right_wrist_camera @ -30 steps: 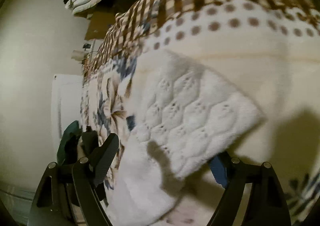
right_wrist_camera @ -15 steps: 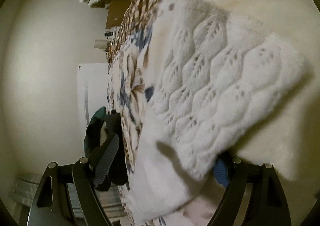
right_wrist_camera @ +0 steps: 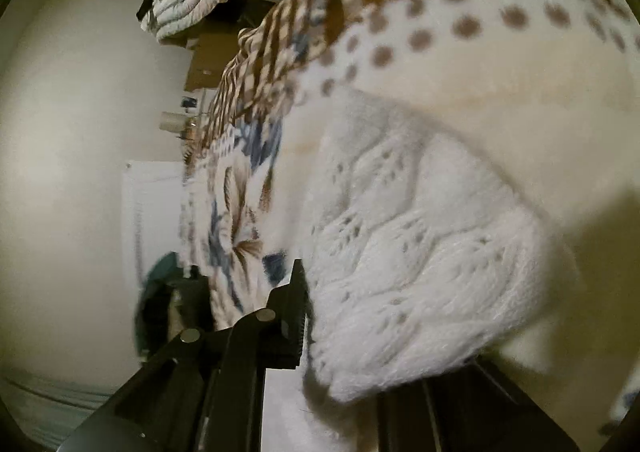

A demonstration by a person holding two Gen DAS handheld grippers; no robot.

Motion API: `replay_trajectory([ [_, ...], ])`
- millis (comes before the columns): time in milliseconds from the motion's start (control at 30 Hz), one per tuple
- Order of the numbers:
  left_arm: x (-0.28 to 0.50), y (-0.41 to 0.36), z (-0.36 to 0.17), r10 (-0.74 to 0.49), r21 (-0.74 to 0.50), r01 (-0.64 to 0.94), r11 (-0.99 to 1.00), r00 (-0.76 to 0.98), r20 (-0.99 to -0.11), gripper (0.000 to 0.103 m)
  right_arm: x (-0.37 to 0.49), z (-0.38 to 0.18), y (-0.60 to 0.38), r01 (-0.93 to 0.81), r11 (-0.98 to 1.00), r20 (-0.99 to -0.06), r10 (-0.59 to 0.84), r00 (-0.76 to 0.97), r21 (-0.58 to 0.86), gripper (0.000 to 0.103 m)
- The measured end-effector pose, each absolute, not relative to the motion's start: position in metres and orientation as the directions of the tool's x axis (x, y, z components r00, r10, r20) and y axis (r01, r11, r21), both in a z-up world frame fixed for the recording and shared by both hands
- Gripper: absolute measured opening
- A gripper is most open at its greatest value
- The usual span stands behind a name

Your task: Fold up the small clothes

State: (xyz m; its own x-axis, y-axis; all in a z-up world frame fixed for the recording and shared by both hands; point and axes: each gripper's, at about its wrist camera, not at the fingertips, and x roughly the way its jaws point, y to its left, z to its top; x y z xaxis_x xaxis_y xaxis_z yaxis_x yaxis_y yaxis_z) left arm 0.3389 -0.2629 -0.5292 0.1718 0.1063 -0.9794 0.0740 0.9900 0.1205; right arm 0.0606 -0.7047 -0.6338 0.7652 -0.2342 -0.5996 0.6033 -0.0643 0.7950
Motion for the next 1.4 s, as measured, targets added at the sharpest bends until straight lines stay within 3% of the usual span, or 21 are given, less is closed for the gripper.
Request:
replay_trajectory([
  [100,0.341,-0.25,-0.517,0.092,0.108,0.069,0.992,0.2,-0.975,0.103,0.079,-0.594,-0.698,0.671,0.036,-0.644,-0.246,0.725,0.741,0.01],
  [267,0.352,-0.199,-0.499,0.093,0.096,0.005,0.995,0.217,-0.972,0.103,0.138,-0.513,-0.657,0.677,0.245,-0.641,-0.218,0.736,0.694,0.009],
  [433,0.363,-0.116,-0.488,0.109,0.093,-0.09,0.992,0.197,-0.974,0.103,0.242,-0.44,-0.555,0.613,0.491,-0.648,-0.121,0.752,0.619,0.009],
  [567,0.362,-0.033,-0.482,0.14,0.105,-0.182,0.978,0.192,-0.971,0.103,0.325,-0.425,-0.439,0.505,0.653,-0.672,0.01,0.74,0.565,0.009],
  [833,0.329,0.112,-0.486,0.245,0.177,-0.38,0.908,0.138,-0.96,0.103,0.461,-0.489,-0.18,0.247,0.856,-0.773,0.241,0.587,0.455,0.009],
  [1033,0.298,0.183,-0.489,0.28,0.199,-0.486,0.851,0.099,-0.955,0.103,0.5,-0.562,-0.046,0.137,0.936,-0.863,0.233,0.449,0.324,0.009],
  [1233,0.281,0.22,-0.497,0.273,0.191,-0.55,0.813,0.071,-0.959,0.103,0.505,-0.593,0.007,0.082,0.969,-0.903,0.185,0.387,0.233,0.01],
  [1300,0.278,0.227,-0.498,0.263,0.181,-0.568,0.803,0.064,-0.963,0.103,0.501,-0.595,0.012,0.082,0.964,-0.917,0.211,0.339,0.253,0.013],
  [1333,0.276,0.232,-0.499,0.257,0.172,-0.581,0.795,0.065,-0.964,0.103,0.501,-0.596,0.011,0.085,0.956,-0.917,0.242,0.318,0.282,0.024],
  [1367,0.275,0.235,-0.498,0.254,0.166,-0.591,0.789,0.068,-0.965,0.103,0.499,-0.592,0.009,0.076,0.938,-0.906,0.302,0.296,0.338,0.047],
  [1400,0.273,0.238,-0.497,0.251,0.16,-0.601,0.783,0.07,-0.965,0.103,0.497,-0.587,0.005,0.07,0.913,-0.888,0.369,0.276,0.401,0.057],
])
